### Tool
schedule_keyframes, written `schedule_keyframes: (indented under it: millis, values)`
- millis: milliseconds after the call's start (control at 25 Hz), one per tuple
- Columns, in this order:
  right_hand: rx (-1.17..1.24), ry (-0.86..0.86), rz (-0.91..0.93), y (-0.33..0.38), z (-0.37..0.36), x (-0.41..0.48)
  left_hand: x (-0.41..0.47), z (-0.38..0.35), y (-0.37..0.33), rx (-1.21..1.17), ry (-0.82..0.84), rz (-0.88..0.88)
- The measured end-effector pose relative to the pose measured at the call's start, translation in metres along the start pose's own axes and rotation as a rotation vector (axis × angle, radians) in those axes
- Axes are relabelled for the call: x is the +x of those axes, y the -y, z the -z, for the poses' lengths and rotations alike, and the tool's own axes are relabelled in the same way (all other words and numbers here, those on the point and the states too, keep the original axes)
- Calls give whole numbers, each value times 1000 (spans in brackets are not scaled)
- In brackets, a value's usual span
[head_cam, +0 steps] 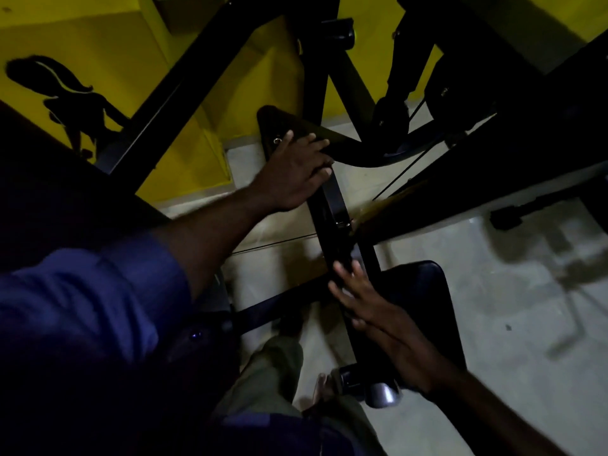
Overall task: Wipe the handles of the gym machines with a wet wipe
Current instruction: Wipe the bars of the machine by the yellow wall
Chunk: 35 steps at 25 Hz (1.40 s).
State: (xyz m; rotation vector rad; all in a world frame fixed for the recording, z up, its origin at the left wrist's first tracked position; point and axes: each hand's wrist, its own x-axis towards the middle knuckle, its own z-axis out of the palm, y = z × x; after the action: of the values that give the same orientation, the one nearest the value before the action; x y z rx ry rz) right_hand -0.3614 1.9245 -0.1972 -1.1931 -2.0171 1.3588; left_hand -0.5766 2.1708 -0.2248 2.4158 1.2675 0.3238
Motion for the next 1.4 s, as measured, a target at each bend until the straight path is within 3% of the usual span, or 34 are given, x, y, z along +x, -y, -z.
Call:
schedule_keyframes:
  millis: [80, 200, 320, 560, 680, 760, 960, 1080, 1280, 1320, 1400]
  values:
    - [-58, 37, 63, -1, -3, -25, -22, -11, -11, -11, -32, 21]
    - [-171, 64, 195, -17, 14, 18, -51, -20, -26, -73, -79, 107]
    - [-180, -11, 163, -27, 27, 63, -76, -18, -49, -132, -82, 204]
    - [-187, 22, 307, -7, -19, -80, -111, -16, -92, -222, 54, 286]
    - [-209, 98, 355, -7, -8, -72, -118, -20, -109, -184, 115, 283]
    - [-166, 52, 354, -7, -8, -46, -121, -24, -114, -202, 122, 310]
    - [56, -256, 135, -9, -46, -67, -117, -21, -127, -107, 178, 372]
    - [304, -347, 4, -3, -66, -95, -112, -20, -137, -80, 180, 442]
    - [1414, -717, -455, -19, -57, -82, -103, -25, -139, 23, 217, 475]
    - [1470, -763, -482, -20, -50, -73, -101, -24, -139, 32, 222, 480]
    - [1292, -748, -553, -12, -44, -55, -100, -24, -141, 46, 227, 484]
